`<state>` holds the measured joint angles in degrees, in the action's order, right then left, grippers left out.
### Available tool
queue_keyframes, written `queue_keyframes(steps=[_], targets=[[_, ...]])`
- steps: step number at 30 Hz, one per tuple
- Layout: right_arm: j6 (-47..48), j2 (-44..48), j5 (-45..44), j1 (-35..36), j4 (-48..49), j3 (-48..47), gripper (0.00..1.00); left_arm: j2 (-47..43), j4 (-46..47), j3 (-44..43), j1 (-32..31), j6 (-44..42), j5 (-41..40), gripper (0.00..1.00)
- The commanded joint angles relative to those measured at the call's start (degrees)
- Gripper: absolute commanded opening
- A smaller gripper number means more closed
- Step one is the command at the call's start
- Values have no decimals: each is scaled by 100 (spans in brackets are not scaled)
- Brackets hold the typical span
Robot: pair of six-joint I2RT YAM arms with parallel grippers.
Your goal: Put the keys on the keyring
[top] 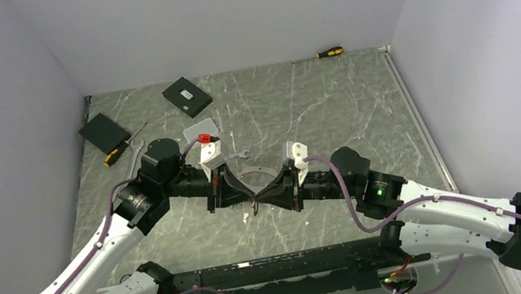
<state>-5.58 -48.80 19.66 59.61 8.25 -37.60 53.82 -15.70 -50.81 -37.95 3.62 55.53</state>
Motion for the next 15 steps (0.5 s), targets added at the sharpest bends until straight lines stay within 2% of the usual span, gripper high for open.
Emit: queue_keyframes(steps=[1, 5, 12, 14, 15], targets=[[27, 10, 47, 24, 281, -146, 10, -100, 180, 1, 7, -89, 23, 0], [23, 18, 23, 23, 321, -134, 0, -100, 174, 9, -1, -78, 11, 0], [14, 10, -26, 24, 310, -112, 0, -125, 118, 5, 2, -89, -147, 1], [16, 18, -67, 24, 267, -98, 0, -126, 72, -4, 4, -96, -218, 9], [30, 23, -94, 24, 239, -90, 0, -134, 68, 0, 6, -87, -275, 20]])
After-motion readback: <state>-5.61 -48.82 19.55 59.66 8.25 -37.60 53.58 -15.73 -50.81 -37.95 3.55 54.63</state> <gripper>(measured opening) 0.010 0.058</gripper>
